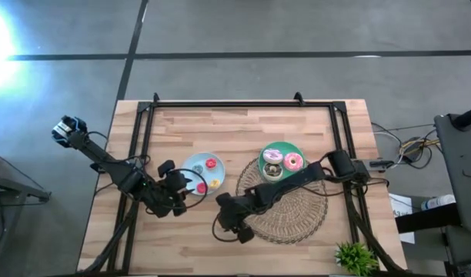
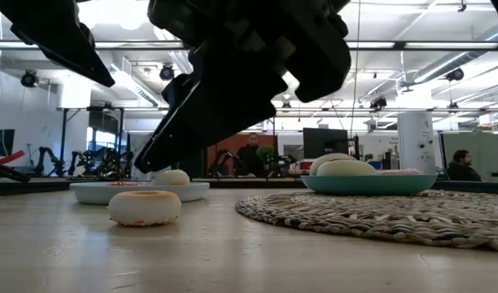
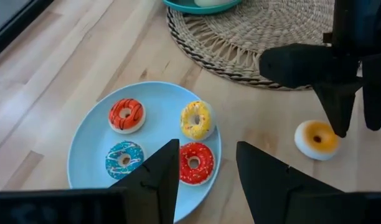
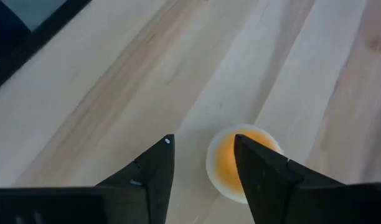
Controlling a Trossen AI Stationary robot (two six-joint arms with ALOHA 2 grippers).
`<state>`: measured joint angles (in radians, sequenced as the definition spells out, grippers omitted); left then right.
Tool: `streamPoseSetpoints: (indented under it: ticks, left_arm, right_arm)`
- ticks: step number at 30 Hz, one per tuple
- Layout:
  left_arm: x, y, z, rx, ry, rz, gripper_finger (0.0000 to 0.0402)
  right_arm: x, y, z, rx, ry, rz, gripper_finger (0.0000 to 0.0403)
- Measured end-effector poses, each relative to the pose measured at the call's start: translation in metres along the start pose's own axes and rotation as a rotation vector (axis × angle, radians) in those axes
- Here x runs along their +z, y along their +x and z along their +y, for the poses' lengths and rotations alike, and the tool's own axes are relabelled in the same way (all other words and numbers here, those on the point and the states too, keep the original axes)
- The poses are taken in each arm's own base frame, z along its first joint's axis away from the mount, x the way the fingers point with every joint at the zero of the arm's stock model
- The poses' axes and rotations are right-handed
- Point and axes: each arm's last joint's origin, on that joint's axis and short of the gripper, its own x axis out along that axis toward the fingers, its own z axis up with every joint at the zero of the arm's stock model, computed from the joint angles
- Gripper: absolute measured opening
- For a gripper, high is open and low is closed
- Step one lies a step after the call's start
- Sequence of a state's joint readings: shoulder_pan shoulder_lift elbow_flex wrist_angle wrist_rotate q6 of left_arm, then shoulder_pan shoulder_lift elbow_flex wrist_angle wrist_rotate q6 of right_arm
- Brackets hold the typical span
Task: Pick & Place donuts
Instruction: Put the white doughnut on the blue plate
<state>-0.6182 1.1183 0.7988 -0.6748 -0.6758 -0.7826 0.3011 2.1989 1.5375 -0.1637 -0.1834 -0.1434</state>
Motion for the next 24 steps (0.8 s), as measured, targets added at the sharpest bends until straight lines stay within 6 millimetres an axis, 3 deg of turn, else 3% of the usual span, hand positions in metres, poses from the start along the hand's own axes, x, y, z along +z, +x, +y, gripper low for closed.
streamPoseSetpoints:
  ticks: [7,13,24]
  left_arm:
    - [-0.001,0.0,0.002,0.015,0.015,0.008,0.0133]
    - [-0.001,0.0,0.001,0.01,0.006,0.011,0.0133]
    - [-0.001,0.0,0.001,0.009,0.005,0.01,0.0133]
  right_arm:
    - [-0.01,0.018,-0.004,-0.001,0.0,0.017,0.0154]
    - [-0.011,0.018,-0.006,-0.044,0.021,0.045,0.0142]
    - [-0.022,0.019,-0.012,-0.288,0.051,0.111,0.0058]
